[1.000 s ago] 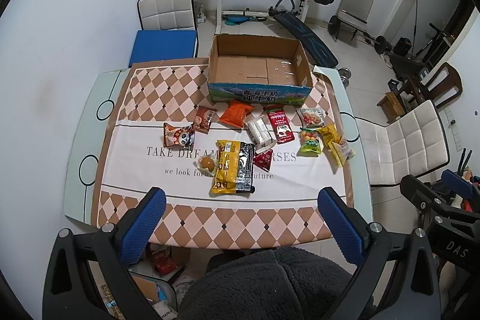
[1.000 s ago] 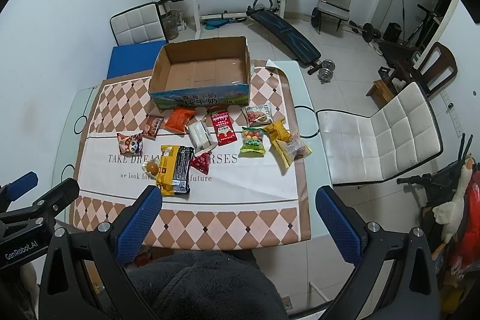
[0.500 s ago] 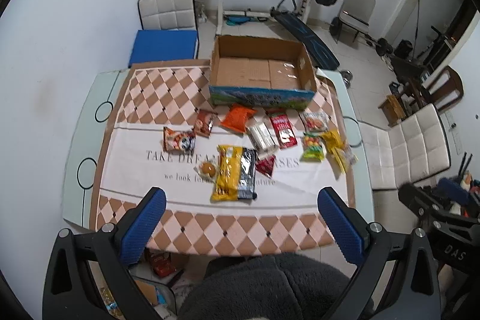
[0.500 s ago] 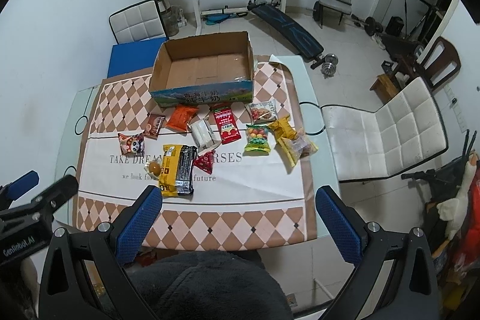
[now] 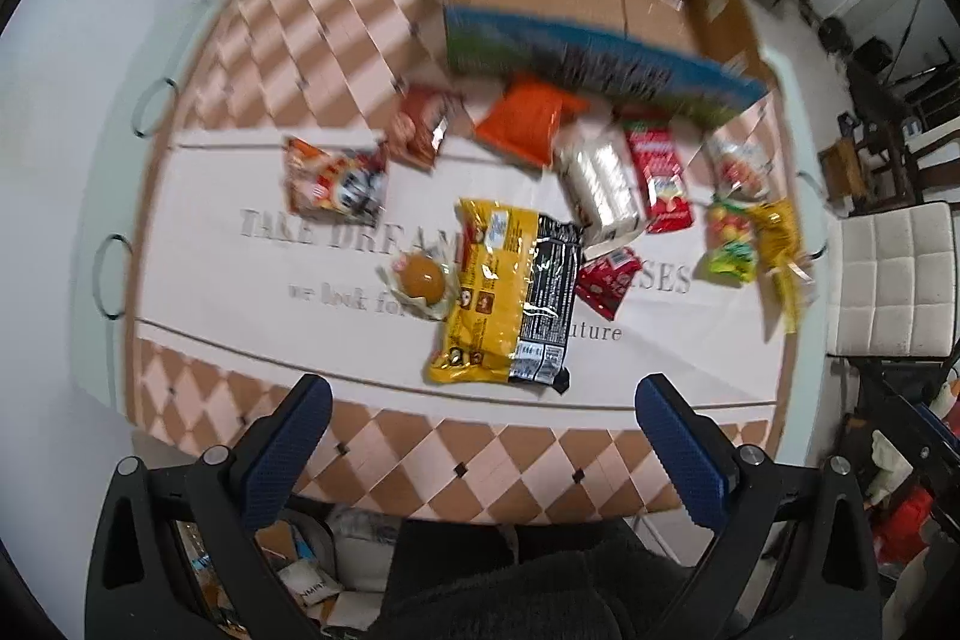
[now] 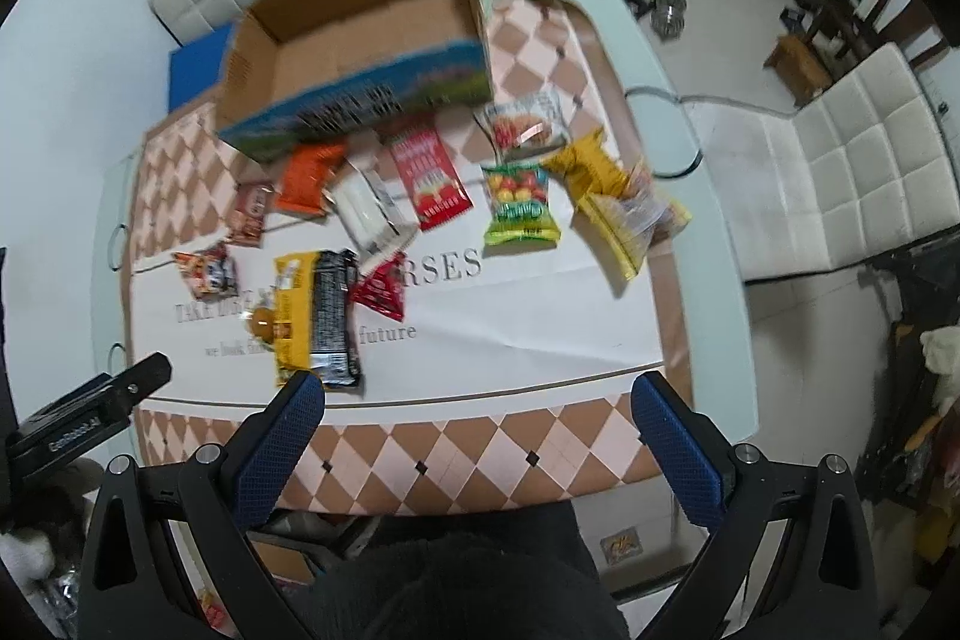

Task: Organize snacks
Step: 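Grasp the yellow-black biscuit pack with left tool while right tool grasps the clear bread bag, then carry both packs into the cardboard box and open both tools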

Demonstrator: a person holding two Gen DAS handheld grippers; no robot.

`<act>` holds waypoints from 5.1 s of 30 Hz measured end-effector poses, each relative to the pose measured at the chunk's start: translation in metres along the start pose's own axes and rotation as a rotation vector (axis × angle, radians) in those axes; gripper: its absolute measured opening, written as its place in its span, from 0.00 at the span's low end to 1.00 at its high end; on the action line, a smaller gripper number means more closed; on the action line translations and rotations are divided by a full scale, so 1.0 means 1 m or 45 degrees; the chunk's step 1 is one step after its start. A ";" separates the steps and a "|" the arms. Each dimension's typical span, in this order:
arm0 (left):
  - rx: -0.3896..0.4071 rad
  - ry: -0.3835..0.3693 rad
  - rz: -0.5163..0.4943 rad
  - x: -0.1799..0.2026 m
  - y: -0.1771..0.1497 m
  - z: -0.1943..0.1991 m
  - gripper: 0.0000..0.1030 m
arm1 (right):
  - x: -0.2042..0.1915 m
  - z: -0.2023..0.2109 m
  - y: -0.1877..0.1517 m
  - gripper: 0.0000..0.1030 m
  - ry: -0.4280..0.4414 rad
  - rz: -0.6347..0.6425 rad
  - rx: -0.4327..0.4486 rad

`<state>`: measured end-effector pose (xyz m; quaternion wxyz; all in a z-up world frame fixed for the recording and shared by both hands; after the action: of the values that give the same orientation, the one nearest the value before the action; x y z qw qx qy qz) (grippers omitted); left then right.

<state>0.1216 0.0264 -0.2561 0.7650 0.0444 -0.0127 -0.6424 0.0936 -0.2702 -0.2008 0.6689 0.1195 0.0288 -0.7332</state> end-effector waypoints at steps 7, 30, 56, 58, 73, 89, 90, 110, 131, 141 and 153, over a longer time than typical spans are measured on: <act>-0.153 0.010 -0.061 0.024 0.024 -0.099 1.00 | 0.011 -0.091 0.013 1.00 -0.008 -0.022 -0.144; -0.250 0.083 -0.023 0.029 0.019 -0.203 0.82 | 0.088 -0.139 0.052 1.00 -0.024 -0.190 -0.213; -0.286 0.086 0.204 0.008 -0.016 -0.204 0.82 | 0.217 -0.235 0.065 0.47 0.237 -1.065 -0.335; -0.279 0.096 0.197 0.009 -0.014 -0.200 0.82 | 0.215 -0.234 0.064 0.44 0.233 -1.060 -0.311; -0.182 0.121 0.217 -0.026 -0.040 -0.152 0.82 | 0.168 -0.186 0.024 0.35 0.225 -0.751 -0.265; 0.025 0.068 0.215 0.004 -0.038 -0.057 0.82 | 0.060 -0.129 0.004 0.34 0.408 -0.256 -0.251; 0.048 0.056 0.208 0.008 -0.032 -0.047 0.82 | 0.052 -0.123 0.007 0.34 0.420 -0.224 -0.238; 0.201 -0.102 -0.007 0.054 0.202 0.020 0.82 | -0.066 -0.067 0.191 0.34 0.489 0.035 0.076; -0.152 -0.163 -0.096 0.113 0.362 -0.136 0.82 | -0.096 -0.255 0.360 0.34 0.217 0.171 -0.141; -0.127 -0.100 -0.123 0.111 0.363 -0.139 0.88 | -0.113 -0.279 0.366 0.93 0.097 0.297 -0.219; -0.059 -0.071 -0.112 0.092 0.357 -0.119 0.90 | -0.106 -0.264 0.346 0.94 0.034 0.303 -0.183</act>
<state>0.4969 0.0030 -0.3478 0.7362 0.0092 -0.0171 -0.6765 0.4797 -0.1495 -0.3937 0.7576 0.0835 0.0757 -0.6429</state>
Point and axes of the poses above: each gripper's, at about its wrist camera, not at the fingertips, and z roughly against the way its jaws point, x to its right, y to its top, the point moved 8 cm from there along -z, roughly the way its jaws point, and after that the axes turned 5 degrees about y, right-handed, at the moved point
